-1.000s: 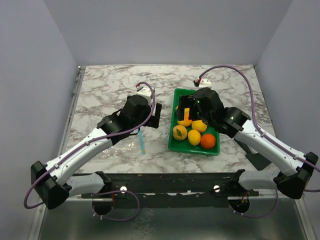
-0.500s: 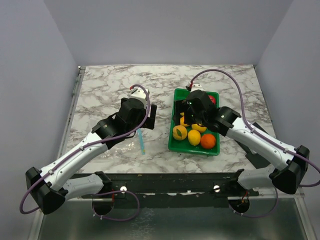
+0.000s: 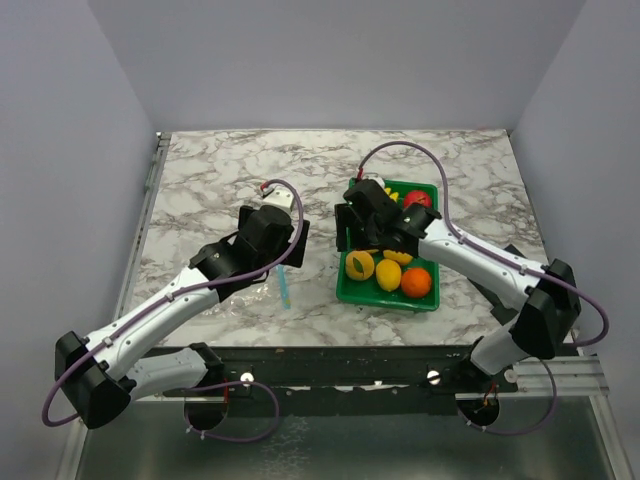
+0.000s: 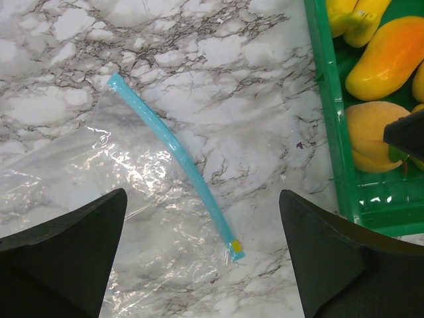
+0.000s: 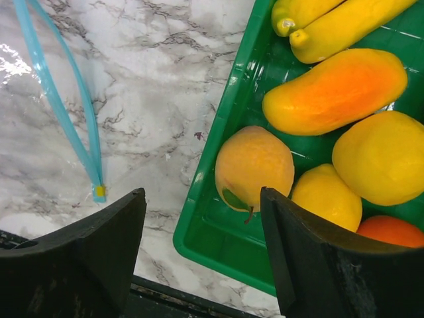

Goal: Place the food in the zip-top bag and seal the zipper
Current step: Adjust the bin at the center of the board.

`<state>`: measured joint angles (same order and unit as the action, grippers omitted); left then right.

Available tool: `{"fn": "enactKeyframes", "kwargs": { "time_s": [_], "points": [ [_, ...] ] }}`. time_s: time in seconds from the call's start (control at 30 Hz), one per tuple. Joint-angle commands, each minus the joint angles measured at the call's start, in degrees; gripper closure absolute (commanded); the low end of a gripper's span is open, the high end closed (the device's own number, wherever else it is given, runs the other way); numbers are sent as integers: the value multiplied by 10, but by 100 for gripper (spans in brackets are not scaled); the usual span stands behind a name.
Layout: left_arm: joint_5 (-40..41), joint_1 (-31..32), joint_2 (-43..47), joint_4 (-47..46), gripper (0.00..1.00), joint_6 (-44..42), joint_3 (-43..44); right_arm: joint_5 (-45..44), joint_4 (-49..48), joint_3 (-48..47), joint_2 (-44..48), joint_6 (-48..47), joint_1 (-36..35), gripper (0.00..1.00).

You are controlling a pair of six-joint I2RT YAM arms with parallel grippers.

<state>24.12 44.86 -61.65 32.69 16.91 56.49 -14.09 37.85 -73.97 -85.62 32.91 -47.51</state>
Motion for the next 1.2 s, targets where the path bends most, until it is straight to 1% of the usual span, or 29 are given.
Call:
{"fn": "enactKeyframes", "kwargs": {
  "time_s": [0.0,0.27,0.6,0.87,1.17],
  "points": [
    [14,-1,1,1,1,1,-17,-32,30,-43,-66,34,1,26],
    [6,0,5,-12,1,-4,-44,-80,39,-80,-146,48,0,33],
    [-8,-1,48,-58,1,-18,-98,-109,40,-136,-217,56,1,41],
    [15,0,78,-68,1,-18,-107,-131,49,-159,-250,61,6,45],
    [21,0,88,-75,1,-20,-111,-115,34,-141,-268,80,24,51]
  ]
}}
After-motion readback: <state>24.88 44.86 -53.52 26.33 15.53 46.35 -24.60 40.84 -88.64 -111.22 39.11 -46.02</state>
